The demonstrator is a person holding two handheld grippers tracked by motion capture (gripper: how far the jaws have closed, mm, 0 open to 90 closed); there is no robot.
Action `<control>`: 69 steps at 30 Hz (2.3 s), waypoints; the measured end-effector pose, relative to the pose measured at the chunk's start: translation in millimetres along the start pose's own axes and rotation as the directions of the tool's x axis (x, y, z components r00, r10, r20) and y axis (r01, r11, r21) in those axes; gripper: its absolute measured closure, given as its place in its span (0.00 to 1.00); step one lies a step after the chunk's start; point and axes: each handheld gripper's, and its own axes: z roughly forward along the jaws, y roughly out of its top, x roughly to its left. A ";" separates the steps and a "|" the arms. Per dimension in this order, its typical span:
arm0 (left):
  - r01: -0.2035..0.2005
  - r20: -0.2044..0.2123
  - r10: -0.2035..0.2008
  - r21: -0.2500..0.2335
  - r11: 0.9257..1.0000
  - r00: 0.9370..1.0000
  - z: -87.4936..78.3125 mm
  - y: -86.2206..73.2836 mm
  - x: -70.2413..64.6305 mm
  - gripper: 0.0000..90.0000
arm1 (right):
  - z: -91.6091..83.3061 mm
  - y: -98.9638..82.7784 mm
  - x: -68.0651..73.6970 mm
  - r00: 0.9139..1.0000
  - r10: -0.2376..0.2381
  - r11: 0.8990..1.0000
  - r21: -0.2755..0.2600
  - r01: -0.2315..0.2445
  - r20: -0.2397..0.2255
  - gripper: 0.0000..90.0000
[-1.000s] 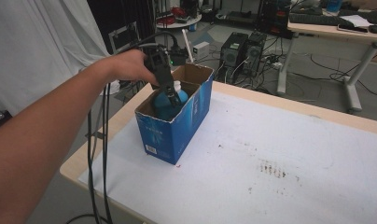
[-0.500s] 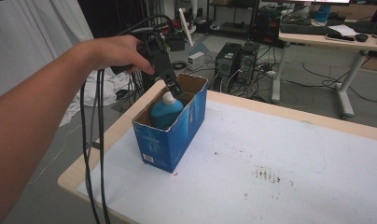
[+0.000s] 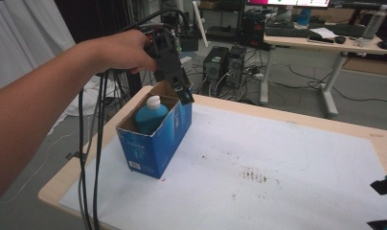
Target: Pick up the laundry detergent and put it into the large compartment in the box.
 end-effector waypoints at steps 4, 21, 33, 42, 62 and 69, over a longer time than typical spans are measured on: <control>-0.052 0.029 0.052 0.000 0.999 0.998 9.9 17.7 -9.9 0.18 | -1.4 -0.7 1.7 1.000 0.004 1.000 -0.003 -0.004 0.002 0.01; -0.138 0.019 0.138 0.006 0.990 0.990 44.0 61.7 -30.2 0.02 | -1.6 -1.2 4.2 1.000 0.002 1.000 -0.013 -0.002 0.002 0.01; -0.187 0.044 0.186 0.016 0.982 0.982 92.0 87.1 -43.6 0.02 | 5.7 4.0 3.4 1.000 0.001 1.000 -0.015 -0.001 -0.002 0.01; -0.205 0.065 0.202 0.042 0.978 0.977 117.4 94.7 -49.7 0.02 | 7.7 5.8 3.6 1.000 0.003 1.000 -0.012 -0.003 -0.002 0.01; -0.217 0.106 0.208 0.082 0.973 0.972 150.8 94.8 -55.7 0.02 | 18.1 6.8 1.6 1.000 -0.003 1.000 0.000 0.003 -0.016 0.01; -0.216 0.112 0.207 0.079 0.973 0.972 153.1 93.1 -55.0 0.02 | 19.8 8.2 1.8 1.000 -0.009 1.000 0.000 0.009 -0.018 0.01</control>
